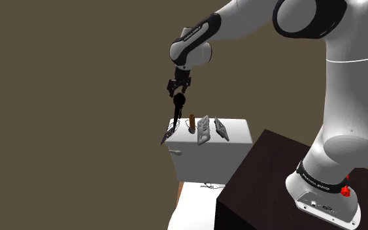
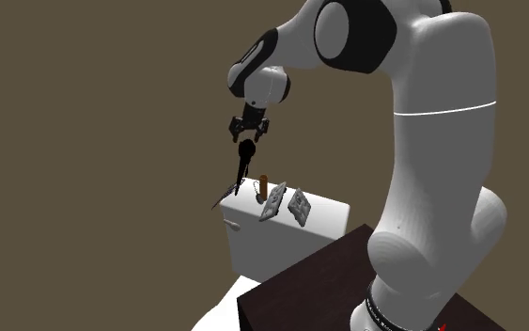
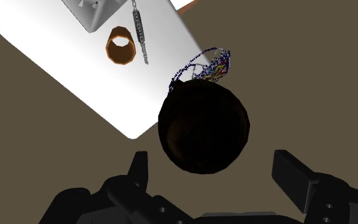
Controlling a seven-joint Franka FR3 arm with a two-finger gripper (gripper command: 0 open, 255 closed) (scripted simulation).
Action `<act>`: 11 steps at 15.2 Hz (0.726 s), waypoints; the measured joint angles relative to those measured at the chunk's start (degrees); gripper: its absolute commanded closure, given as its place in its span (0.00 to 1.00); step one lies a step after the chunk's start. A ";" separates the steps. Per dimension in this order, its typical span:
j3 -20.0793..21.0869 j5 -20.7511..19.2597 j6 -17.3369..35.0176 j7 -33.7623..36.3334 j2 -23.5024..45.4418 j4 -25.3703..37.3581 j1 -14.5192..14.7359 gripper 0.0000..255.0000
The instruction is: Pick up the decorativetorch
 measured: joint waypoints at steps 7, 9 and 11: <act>0.35 0.77 2.10 -0.83 1.33 -0.81 -0.09 1.00; 0.34 0.78 2.13 -0.85 1.34 -0.81 -0.10 1.00; 0.34 0.78 2.14 -0.85 1.34 -0.80 -0.11 1.00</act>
